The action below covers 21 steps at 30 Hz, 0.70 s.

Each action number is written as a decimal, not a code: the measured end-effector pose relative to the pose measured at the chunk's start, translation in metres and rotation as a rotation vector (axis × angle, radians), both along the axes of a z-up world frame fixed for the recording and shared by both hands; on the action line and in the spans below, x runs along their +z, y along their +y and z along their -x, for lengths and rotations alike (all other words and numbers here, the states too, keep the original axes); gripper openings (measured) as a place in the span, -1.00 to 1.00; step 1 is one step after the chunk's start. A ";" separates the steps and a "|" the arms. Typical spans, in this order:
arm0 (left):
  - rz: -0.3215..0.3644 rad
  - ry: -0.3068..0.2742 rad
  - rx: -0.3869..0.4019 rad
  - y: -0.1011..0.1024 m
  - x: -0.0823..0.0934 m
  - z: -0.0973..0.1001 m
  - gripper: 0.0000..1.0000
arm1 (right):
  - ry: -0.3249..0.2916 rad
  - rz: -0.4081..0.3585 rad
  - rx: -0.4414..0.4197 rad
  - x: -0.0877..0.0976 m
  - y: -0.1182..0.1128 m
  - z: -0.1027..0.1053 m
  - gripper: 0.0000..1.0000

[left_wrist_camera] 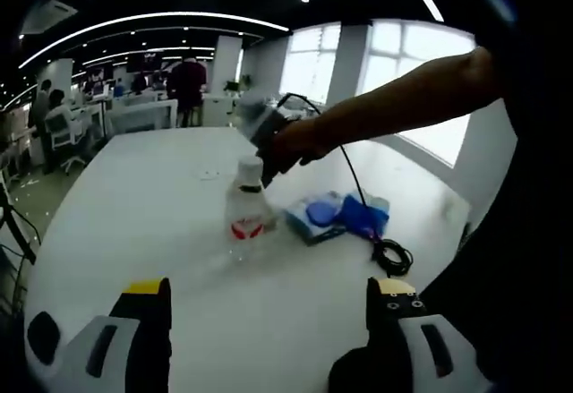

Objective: Arrange the tabletop items into an orderly group along one side of the table until the central work area is clear of visible clutter.

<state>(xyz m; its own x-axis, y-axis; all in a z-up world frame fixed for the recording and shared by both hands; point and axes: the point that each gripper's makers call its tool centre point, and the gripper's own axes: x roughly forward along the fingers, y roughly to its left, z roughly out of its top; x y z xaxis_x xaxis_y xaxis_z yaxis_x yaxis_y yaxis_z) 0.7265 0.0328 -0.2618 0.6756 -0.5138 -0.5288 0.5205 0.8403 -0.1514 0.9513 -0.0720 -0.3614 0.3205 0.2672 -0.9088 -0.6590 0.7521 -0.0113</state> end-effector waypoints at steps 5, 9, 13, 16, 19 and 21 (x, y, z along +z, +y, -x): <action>0.002 0.009 0.005 0.002 -0.003 -0.001 0.75 | 0.004 0.016 0.017 -0.002 -0.002 -0.004 -0.87; -0.002 0.009 -0.003 0.001 -0.003 -0.003 0.75 | -0.003 0.008 0.026 0.005 -0.005 0.000 -1.00; -0.003 0.005 -0.017 -0.003 -0.001 -0.005 0.74 | -0.014 0.012 0.036 0.010 -0.010 0.003 -1.00; -0.006 0.003 -0.027 -0.007 0.000 -0.005 0.74 | -0.031 0.010 0.047 0.021 -0.021 0.013 -1.00; -0.004 0.005 -0.037 -0.012 -0.001 -0.003 0.73 | -0.049 0.002 0.063 0.029 -0.028 0.017 -1.00; -0.006 0.006 -0.048 -0.016 -0.001 -0.002 0.73 | -0.067 -0.002 0.071 0.031 -0.033 0.014 -1.00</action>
